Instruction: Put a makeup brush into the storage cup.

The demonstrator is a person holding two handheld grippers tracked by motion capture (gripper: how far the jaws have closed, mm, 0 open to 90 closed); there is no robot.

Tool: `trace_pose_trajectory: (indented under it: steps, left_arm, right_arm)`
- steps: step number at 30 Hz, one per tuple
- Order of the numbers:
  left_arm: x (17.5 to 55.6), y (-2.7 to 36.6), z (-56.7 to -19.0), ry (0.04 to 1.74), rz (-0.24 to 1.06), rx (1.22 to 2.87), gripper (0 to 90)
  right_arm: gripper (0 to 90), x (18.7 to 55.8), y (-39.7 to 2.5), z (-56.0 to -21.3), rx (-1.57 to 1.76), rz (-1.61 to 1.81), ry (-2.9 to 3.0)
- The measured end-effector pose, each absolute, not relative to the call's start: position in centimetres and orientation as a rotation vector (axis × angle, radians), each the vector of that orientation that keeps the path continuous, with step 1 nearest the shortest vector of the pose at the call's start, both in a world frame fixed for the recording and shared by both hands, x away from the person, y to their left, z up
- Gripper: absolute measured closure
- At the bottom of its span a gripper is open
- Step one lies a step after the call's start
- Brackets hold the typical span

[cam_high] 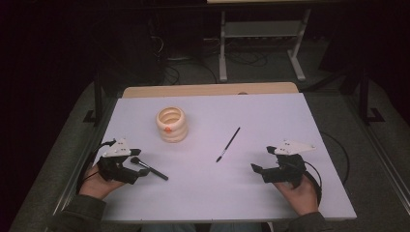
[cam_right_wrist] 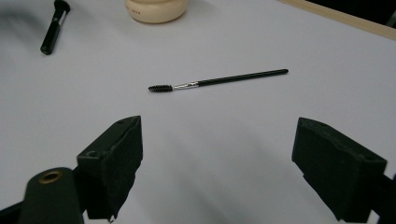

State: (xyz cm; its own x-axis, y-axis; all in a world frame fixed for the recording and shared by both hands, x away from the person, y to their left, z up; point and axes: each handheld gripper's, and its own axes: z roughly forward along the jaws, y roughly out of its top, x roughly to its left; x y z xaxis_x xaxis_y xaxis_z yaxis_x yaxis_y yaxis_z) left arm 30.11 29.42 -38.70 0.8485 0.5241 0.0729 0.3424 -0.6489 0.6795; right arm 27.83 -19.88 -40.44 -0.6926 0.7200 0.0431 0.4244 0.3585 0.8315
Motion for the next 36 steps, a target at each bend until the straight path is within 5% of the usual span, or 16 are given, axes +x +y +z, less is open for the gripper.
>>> trace_pose_trajectory:
  steps: [20, 27, 36]
  left_arm:
    - [33.6, 26.6, -41.0, 0.425, 0.194, 2.704, 39.1]
    - [34.3, 26.3, -41.8, 0.387, 0.130, 2.751, 51.6]
    - [35.1, 26.9, -41.9, 0.383, 0.047, 2.722, 78.3]
  right_arm:
    - [15.6, 28.0, -20.2, -40.9, 0.999, 1.277, 2.333]
    - [17.1, 28.1, -20.5, -40.9, 1.005, 1.303, 2.329]
    - [17.6, 27.9, -20.6, -40.7, 0.995, 1.321, 2.327]
